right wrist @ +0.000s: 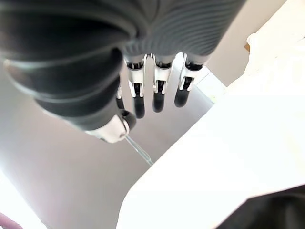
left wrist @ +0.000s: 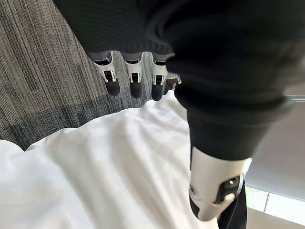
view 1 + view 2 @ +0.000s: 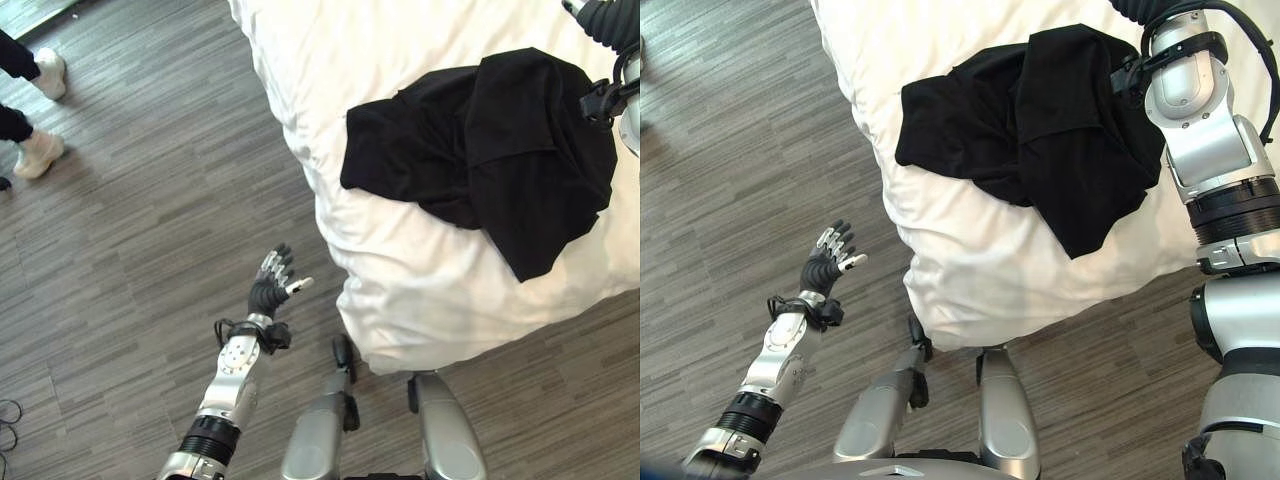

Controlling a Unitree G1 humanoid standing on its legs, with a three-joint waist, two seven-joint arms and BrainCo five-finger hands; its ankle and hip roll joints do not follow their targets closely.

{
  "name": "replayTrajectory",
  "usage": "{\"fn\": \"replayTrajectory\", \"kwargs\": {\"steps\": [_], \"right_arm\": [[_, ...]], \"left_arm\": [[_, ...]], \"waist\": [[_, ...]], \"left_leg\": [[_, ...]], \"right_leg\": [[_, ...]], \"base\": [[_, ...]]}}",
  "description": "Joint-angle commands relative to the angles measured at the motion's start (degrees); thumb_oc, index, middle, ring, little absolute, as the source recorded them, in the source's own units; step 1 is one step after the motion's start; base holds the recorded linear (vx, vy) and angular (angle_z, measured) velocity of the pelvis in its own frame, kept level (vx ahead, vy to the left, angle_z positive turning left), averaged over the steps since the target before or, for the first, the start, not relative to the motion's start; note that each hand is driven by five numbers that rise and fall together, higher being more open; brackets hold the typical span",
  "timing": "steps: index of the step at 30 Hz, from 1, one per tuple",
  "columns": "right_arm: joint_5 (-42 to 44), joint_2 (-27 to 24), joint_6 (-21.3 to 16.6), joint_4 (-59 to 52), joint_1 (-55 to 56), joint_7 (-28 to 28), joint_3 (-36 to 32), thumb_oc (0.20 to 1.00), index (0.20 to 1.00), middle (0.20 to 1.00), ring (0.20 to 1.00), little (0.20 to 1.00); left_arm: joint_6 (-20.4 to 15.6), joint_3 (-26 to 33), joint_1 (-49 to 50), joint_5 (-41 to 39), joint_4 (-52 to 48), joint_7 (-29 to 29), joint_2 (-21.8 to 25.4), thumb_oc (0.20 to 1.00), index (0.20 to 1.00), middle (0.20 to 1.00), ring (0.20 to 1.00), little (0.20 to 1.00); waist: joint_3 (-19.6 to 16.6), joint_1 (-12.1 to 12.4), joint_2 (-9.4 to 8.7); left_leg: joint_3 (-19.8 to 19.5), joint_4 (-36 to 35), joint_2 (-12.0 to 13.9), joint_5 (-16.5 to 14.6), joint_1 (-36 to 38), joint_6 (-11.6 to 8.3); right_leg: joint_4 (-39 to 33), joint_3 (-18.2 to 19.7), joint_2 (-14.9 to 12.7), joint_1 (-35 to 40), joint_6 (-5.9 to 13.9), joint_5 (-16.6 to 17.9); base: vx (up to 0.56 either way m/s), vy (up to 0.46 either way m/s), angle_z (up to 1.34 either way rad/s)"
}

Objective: Pick up bed clothes into laundry basket.

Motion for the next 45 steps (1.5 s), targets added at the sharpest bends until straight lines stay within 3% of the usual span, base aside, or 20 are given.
{"fn": "replayTrajectory", "kwargs": {"steps": [1, 5, 12, 25, 35, 45], "right_arm": [[-4.7, -3.2, 0.9, 5.1, -4.9, 4.0, 7.8, 1.0, 1.0, 1.0, 1.0, 1.0], [-10.5, -4.2, 1.8, 2.0, -3.3, 6.3, 10.1, 1.0, 1.0, 1.0, 1.0, 1.0], [-18.0, -2.8, 2.6, -4.9, 4.4, 9.1, 6.0, 1.0, 1.0, 1.0, 1.0, 1.0], [-20.5, -0.9, 2.8, -5.4, 2.4, 6.9, 4.3, 1.0, 1.0, 1.0, 1.0, 1.0], [-23.0, 7.8, 3.6, -4.6, -4.2, 4.4, 6.2, 1.0, 1.0, 1.0, 1.0, 1.0], [-26.2, 15.5, 5.1, 13.0, -6.5, 5.5, 13.9, 1.0, 1.0, 1.0, 1.0, 1.0]], "left_arm": [[-2.5, 0.9, 1.4, 1.8, -2.1, -0.3, 3.5, 1.0, 1.0, 1.0, 1.0, 1.0], [-2.0, 2.3, 2.0, 1.8, -2.4, -0.3, 3.3, 1.0, 1.0, 1.0, 1.0, 1.0], [-1.7, 2.9, 1.6, 3.3, -3.0, 0.3, 3.0, 1.0, 1.0, 1.0, 1.0, 1.0], [-1.8, 3.2, 0.6, 3.5, -2.5, 1.3, 2.7, 1.0, 1.0, 1.0, 1.0, 1.0], [-1.9, 1.7, -1.0, 3.3, -1.3, 2.1, 2.1, 1.0, 1.0, 1.0, 1.0, 1.0], [-2.0, 0.7, -1.8, 2.8, -0.9, 2.5, 2.6, 1.0, 1.0, 1.0, 1.0, 1.0]], "waist": [[-3.0, 0.4, -2.72], [-2.0, 0.0, -2.9], [-0.5, -0.1, -3.25], [0.4, 0.6, -3.75], [1.0, 1.6, -3.87], [1.7, 2.9, -2.85]], "left_leg": [[-0.6, 0.6, -0.9, -0.5, 0.5, -2.59], [-0.7, 0.6, -0.8, -0.3, 0.3, -2.59], [-0.7, 0.6, -0.7, -0.3, 0.0, -2.52], [-0.8, 0.6, -0.6, -0.3, -0.1, -2.56], [-0.9, 0.6, -0.5, -0.2, 0.0, -2.58], [-1.7, 0.6, -0.5, 0.3, -0.5, -2.84]], "right_leg": [[1.2, 5.4, -3.5, 1.4, 3.88, -4.9], [1.2, 5.5, -3.3, 1.4, 3.93, -4.7], [1.3, 5.4, -3.4, 1.1, 4.06, -4.6], [1.2, 5.4, -3.3, 0.9, 4.31, -4.3], [1.4, 5.5, -3.3, 0.8, 4.06, -4.0], [1.5, 4.9, -3.3, 0.8, 3.81, -4.0]], "base": [[0.0, 0.0, 0.0], [0.0, -0.001, 0.01], [-0.01, 0.002, -0.02], [0.0, 0.0, 0.0], [0.0, -0.001, 0.0], [0.0, 0.0, 0.0]]}}
